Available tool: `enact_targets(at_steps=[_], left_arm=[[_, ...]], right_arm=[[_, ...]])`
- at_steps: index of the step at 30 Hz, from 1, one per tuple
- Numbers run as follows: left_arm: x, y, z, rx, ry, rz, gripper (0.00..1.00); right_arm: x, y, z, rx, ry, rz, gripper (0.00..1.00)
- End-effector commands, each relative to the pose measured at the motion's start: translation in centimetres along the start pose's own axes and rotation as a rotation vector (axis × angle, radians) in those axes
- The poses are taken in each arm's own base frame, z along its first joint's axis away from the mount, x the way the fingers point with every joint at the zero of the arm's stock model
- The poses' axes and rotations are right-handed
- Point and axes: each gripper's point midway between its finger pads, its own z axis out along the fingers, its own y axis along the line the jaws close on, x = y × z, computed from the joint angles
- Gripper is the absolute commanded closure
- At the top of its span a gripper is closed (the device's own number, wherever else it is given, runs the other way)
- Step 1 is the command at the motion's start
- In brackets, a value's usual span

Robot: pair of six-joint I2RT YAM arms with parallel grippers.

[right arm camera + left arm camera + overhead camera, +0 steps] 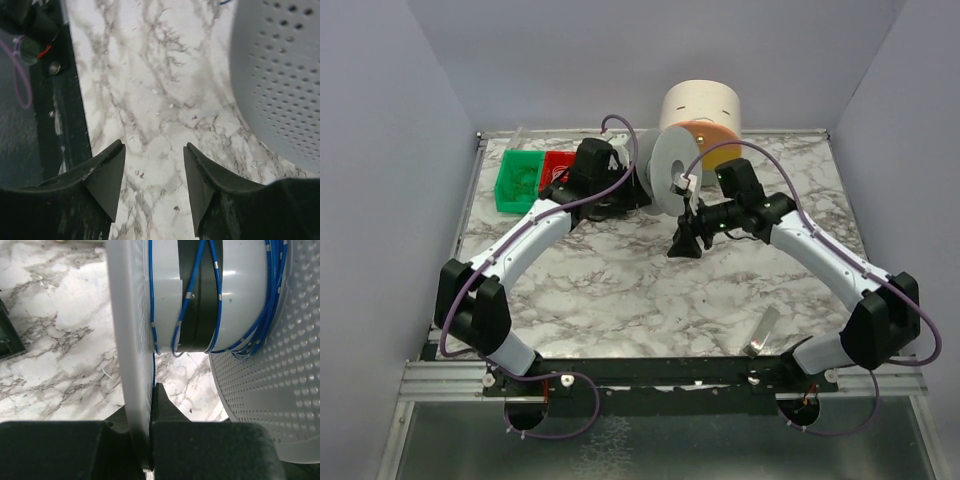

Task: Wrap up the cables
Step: Wrap the cable around the cable reel.

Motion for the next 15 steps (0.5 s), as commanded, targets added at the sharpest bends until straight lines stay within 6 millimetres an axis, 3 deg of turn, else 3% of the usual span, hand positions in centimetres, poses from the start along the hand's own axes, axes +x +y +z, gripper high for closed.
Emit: enact_targets(at_steps=[1,4,7,12,15], left_arm=[[-1.0,-2.4,-0.1,0.147,-0.033,0.03,1.0],[-0.2,-2.3,0.4,0.172,-0.015,0.032,1.0],[1.0,-2.4,0.9,0.218,0.017,0.043,1.0],[2.7,-2.8,1.5,0.304,0.067,0.025,1.0],[2.9,-2.8,1.8,0.318,0.08,0.009,1.0]], right_arm=[[2.0,5.6,-2.7,-0.25,0.136,-0.042,0.44],[1.2,6.6,-4.6,-0.262,0.129,-0.074,0.44],[-1.0,5.9,-7.0,-0.167,0.056,-0.094,0.44],[-4.1,0.6,-11.6,0.172,-0.06,-0.083,0.44],[-3.2,-1.8,-13.6,0.273,-0.085,-0.087,0.43]])
